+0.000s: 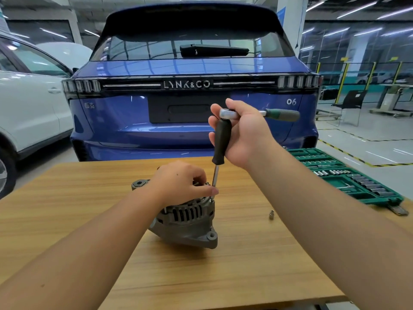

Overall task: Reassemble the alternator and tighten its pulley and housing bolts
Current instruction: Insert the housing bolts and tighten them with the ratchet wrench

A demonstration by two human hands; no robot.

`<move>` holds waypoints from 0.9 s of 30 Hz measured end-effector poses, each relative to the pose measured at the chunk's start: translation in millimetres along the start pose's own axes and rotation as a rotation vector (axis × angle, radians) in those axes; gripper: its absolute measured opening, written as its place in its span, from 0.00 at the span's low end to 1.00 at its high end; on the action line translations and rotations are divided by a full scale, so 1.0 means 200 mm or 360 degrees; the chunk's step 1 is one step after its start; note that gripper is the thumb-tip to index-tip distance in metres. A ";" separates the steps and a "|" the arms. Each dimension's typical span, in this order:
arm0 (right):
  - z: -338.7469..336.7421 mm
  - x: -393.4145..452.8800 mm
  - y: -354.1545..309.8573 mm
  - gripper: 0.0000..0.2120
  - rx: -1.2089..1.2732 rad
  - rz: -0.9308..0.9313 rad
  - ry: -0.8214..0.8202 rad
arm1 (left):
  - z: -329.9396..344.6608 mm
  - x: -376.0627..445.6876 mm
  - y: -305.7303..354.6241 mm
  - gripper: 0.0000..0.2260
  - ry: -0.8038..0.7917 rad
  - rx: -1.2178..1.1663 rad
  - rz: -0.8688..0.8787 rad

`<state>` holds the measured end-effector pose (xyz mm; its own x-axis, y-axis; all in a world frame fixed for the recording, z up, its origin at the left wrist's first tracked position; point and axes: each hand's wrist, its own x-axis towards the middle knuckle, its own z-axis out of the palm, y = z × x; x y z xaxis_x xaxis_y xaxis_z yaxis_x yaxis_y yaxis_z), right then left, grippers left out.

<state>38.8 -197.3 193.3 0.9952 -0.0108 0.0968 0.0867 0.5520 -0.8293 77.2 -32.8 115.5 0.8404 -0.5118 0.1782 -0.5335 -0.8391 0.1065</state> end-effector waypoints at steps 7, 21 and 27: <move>0.06 -0.03 0.11 0.14 -0.1120 -0.1039 0.0117 | 0.01 0.01 0.10 0.16 -0.0102 -0.0296 -0.0052; 0.10 -0.05 0.11 0.20 -0.2877 -0.1800 0.0134 | 0.16 0.01 0.16 0.08 0.0168 -0.0832 -0.0330; 0.18 -0.04 0.02 0.19 -0.3260 -0.1540 0.0098 | 0.12 -0.05 0.11 0.07 0.0079 -0.0994 -0.0218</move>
<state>28.8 -164.8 208.8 0.6371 0.2998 0.7101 0.2623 -0.9506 0.1660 59.2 -51.1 91.9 0.9074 -0.3859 0.1663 -0.3892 -0.6226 0.6789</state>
